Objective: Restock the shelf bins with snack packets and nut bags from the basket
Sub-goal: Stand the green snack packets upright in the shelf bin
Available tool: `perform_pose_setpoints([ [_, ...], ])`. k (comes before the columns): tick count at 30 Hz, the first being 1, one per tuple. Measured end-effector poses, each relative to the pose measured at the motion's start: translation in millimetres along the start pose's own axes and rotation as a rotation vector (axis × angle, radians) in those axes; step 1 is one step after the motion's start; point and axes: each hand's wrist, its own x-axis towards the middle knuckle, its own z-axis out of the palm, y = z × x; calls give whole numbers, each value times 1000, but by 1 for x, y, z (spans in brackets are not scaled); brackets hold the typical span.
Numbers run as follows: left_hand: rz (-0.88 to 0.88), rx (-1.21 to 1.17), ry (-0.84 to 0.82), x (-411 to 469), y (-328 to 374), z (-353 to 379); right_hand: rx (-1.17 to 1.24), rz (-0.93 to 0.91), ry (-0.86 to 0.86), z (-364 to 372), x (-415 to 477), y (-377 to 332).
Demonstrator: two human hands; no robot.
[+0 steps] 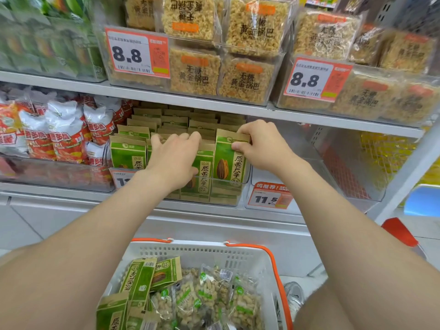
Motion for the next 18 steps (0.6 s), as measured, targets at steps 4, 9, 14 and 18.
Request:
perform_pose_setpoints([
  [4, 17, 49, 3, -1, 0, -1, -103, -11, -51, 5, 5, -8],
  [9, 29, 56, 29, 1, -3, -1, -42, 34, -59, 13, 17, -10],
  [14, 40, 43, 24, 4, -5, -1, -144, 35, -280, 10, 19, -7],
  [18, 49, 54, -10, 4, -4, -2, -271, 4, -309, 10, 14, -15],
])
